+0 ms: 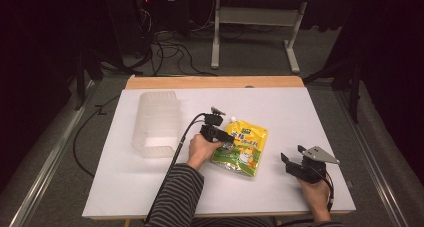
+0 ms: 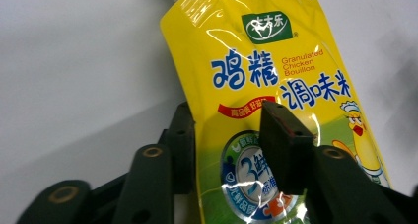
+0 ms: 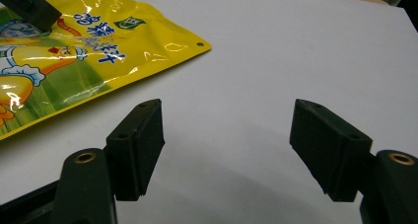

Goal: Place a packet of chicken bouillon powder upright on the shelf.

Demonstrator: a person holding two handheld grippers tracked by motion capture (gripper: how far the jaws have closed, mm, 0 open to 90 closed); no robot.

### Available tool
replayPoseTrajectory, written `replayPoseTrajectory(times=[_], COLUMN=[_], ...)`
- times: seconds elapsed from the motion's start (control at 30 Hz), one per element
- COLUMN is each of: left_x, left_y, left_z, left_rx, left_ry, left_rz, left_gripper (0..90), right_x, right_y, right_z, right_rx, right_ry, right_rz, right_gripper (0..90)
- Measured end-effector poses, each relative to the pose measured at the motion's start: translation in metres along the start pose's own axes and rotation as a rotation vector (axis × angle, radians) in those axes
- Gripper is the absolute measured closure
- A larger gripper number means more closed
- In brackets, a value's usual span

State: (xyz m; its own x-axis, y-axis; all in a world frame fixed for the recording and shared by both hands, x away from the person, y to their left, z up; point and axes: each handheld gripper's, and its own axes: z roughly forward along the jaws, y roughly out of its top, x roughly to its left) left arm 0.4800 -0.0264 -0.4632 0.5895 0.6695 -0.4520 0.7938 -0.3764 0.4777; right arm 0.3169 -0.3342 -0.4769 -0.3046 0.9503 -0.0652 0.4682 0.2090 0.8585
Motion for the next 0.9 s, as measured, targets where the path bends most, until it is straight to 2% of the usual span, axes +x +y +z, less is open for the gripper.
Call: replayPoseTrajectory(times=[0.03,0.07,0.13,0.23,0.5,0.63,0.67,0.77,0.9], left_x=[0.0,0.0,0.002,0.002,-0.009,-0.021,-0.021,-0.034,-0.051], left_y=[0.0,0.0,0.0,0.0,0.0,0.001,0.001,0.003,0.007], left_z=[0.001,0.001,0.001,0.0,-0.007,-0.02,-0.02,-0.029,-0.043], left_rx=[0.008,0.008,0.015,0.011,-0.013,-0.05,-0.05,-0.05,-0.077], left_ry=[-0.02,-0.02,-0.043,-0.061,-0.051,-0.05,-0.05,-0.023,-0.027], left_rz=[-0.009,-0.009,-0.021,-0.011,0.032,0.087,0.087,0.14,0.199], left_gripper=[70.0,73.2,76.7,86.3,88.1,88.6,88.6,88.7,88.8], right_x=[0.0,0.0,0.0,0.0,0.0,0.0,0.0,0.0,-0.001], right_y=[0.0,0.0,0.0,0.0,0.0,0.0,0.0,0.0,0.0], right_z=[0.0,0.0,0.0,0.0,0.0,0.0,0.0,0.0,0.0], right_rx=[0.0,0.0,0.001,0.0,0.002,0.001,0.001,0.001,0.004], right_ry=[-0.001,-0.001,0.0,0.0,0.0,0.001,0.001,0.0,-0.002], right_rz=[0.003,0.003,0.001,-0.003,0.001,0.001,0.001,-0.002,0.007], right_gripper=[29.6,29.6,29.6,29.6,29.6,29.6,29.6,29.7,29.6])
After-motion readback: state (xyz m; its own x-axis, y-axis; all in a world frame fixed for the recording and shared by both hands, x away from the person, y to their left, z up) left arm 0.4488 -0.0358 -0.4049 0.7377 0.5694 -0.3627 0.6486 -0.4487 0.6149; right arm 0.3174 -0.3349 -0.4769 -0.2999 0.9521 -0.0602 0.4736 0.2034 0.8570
